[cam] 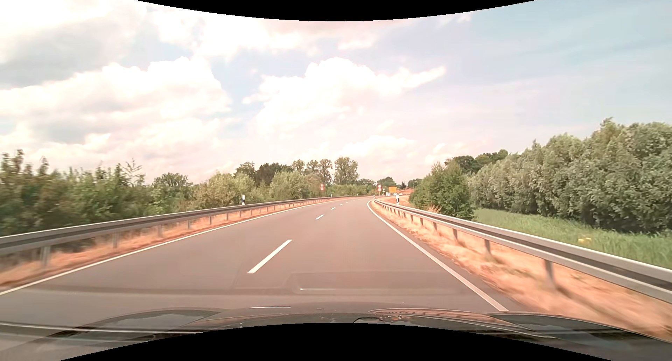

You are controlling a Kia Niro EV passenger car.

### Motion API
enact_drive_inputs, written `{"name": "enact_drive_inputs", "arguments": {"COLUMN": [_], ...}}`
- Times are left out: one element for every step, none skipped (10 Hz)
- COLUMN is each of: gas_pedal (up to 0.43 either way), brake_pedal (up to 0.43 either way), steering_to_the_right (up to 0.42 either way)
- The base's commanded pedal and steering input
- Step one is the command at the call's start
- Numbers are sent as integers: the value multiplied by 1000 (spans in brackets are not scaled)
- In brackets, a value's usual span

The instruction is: Follow the waypoints while adhering to traffic rules and regulations

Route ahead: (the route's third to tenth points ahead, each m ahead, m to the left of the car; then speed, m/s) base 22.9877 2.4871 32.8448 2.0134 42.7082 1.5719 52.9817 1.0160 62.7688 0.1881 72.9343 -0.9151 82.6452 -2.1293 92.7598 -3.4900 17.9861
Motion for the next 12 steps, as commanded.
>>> {"name": "enact_drive_inputs", "arguments": {"gas_pedal": [87, 87, 98, 98, 98, 98, 98, 110, 110, 118, 118, 118], "brake_pedal": [0, 0, 0, 0, 0, 0, 0, 0, 0, 0, 0, 0], "steering_to_the_right": [7, 7, 8, 7, 7, 7, 7, 7, 7, 7, 7, 7]}}
